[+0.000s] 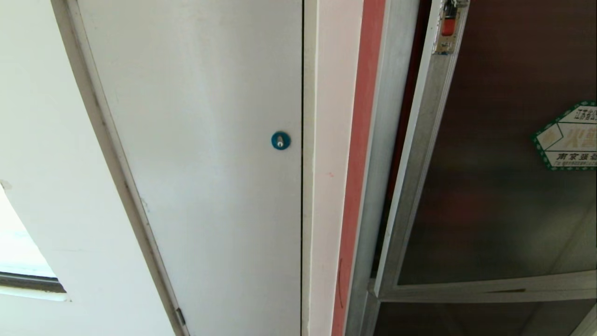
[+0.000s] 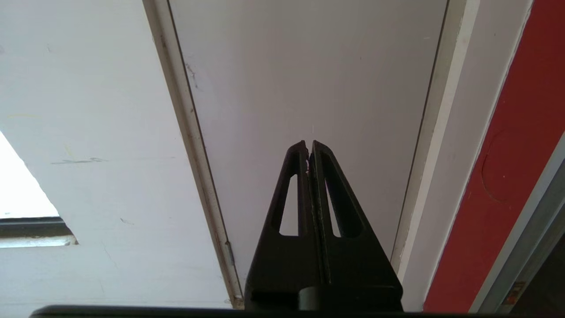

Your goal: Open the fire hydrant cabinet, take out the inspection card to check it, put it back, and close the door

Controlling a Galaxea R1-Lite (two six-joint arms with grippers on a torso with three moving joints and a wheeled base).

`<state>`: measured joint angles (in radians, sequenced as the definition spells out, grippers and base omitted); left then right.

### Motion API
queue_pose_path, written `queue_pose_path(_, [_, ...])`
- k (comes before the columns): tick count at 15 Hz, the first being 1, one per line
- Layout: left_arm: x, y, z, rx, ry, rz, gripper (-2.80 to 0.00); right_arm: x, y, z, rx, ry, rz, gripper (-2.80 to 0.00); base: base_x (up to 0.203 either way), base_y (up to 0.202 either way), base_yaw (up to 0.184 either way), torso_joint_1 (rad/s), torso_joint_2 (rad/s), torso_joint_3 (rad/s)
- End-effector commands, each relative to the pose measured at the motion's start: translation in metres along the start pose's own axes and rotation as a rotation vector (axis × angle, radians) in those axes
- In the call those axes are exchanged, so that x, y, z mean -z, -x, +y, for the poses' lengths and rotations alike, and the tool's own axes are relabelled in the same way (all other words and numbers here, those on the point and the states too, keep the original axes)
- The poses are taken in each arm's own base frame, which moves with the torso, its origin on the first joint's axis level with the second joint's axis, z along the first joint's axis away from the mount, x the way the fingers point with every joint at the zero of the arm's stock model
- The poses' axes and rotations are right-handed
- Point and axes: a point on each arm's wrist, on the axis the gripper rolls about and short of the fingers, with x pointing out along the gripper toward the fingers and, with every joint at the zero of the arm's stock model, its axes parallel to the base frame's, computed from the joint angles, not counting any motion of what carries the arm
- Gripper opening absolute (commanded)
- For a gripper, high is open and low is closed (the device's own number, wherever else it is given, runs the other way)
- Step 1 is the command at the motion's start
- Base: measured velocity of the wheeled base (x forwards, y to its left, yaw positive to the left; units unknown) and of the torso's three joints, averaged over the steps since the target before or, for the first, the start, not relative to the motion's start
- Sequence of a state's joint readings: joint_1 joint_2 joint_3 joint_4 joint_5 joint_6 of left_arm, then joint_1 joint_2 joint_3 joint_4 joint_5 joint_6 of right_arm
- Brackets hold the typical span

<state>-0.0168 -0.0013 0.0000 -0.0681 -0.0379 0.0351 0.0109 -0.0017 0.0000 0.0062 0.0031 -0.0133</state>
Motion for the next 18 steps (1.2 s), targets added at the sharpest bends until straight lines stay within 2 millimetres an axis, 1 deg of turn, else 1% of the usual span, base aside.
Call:
queue_pose_path(1, [0.008, -0.002, 0.0, 0.002, 0.001, 0.029, -2.8, 0.0, 0.0, 0.0, 0.0, 0.0, 0.002, -2.8, 0.0, 0.0, 0.0, 0.0, 0.0, 0.0])
queue_pose_path(9, [0.008, -0.002, 0.0, 0.002, 0.001, 0.028, -2.8, 0.0, 0.0, 0.0, 0.0, 0.0, 0.003, -2.8, 0.0, 0.0, 0.0, 0.0, 0.0, 0.0])
queue_pose_path(11, [0.002, -0.001, 0.0, 0.003, -0.016, 0.002, -2.8, 0.0, 0.0, 0.0, 0.0, 0.0, 0.003, -2.8, 0.0, 0.0, 0.0, 0.0, 0.0, 0.0])
queue_pose_path(13, [-0.022, 0.004, -0.001, 0.048, -0.019, -0.068, -2.8, 0.0, 0.0, 0.0, -0.001, 0.0, 0.002, -2.8, 0.0, 0.0, 0.0, 0.0, 0.0, 0.0])
queue_pose_path(14, [-0.033, 0.003, -0.001, 0.085, -0.02, -0.068, -2.8, 0.0, 0.0, 0.0, 0.0, 0.0, 0.002, -2.8, 0.0, 0.0, 0.0, 0.0, 0.0, 0.0])
queue_pose_path(16, [-0.058, -0.01, -0.001, 0.174, -0.014, -0.008, -2.8, 0.0, 0.0, 0.0, 0.0, 0.0, 0.002, -2.8, 0.0, 0.0, 0.0, 0.0, 0.0, 0.0])
queue_pose_path(18, [-0.091, -0.033, -0.002, 0.281, -0.003, 0.05, -2.8, 0.0, 0.0, 0.0, 0.0, 0.0, 0.002, -2.8, 0.0, 0.0, 0.0, 0.0, 0.0, 0.0])
